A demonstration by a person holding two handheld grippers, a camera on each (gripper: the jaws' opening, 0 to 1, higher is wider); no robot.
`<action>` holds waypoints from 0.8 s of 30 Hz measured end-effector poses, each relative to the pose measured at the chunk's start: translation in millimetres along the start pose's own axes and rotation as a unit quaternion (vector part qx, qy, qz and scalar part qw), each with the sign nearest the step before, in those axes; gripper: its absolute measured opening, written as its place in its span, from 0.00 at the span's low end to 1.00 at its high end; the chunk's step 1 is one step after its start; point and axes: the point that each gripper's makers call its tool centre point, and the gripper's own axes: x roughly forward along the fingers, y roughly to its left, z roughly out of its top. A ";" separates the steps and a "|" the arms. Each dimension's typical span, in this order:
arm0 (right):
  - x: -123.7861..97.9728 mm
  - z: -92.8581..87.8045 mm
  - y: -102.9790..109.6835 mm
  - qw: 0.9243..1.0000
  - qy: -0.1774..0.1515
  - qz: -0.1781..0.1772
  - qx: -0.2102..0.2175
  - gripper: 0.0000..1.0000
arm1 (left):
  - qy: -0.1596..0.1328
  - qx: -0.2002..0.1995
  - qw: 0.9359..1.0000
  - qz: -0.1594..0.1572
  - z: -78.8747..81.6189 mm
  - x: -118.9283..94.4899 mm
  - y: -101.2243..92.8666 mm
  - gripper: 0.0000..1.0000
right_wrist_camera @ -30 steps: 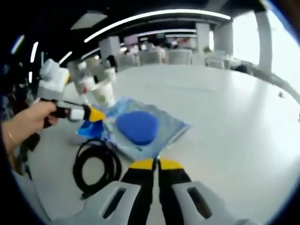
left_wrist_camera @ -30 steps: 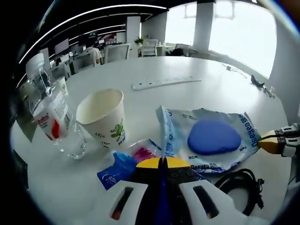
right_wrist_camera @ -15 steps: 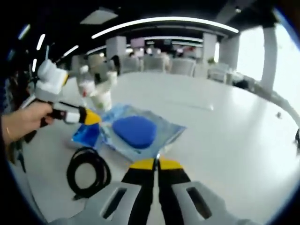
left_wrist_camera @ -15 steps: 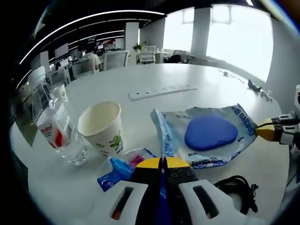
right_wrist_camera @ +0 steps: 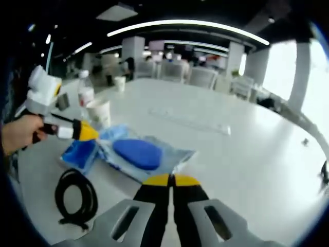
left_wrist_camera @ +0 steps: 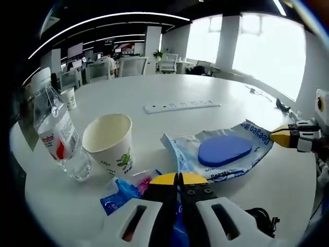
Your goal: Arrange the tabletop items into an orderly group along one side of the table until the central work area is clear of visible clutter.
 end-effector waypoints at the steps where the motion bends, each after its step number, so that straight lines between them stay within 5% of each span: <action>1: 1.6 1.6 -0.9 1.000 0.000 -0.001 -0.004 0.00 | -0.005 -0.001 1.000 0.002 1.9 0.6 0.3 0.00; 12: 25.9 14.6 -15.8 0.999 -0.006 -0.008 -0.038 0.00 | -0.042 -0.013 0.999 0.027 17.3 4.3 2.7 0.00; 24: 55.0 6.5 -23.5 1.000 0.006 -0.001 -0.004 0.00 | -0.046 -0.025 0.997 0.059 11.8 18.9 12.6 0.00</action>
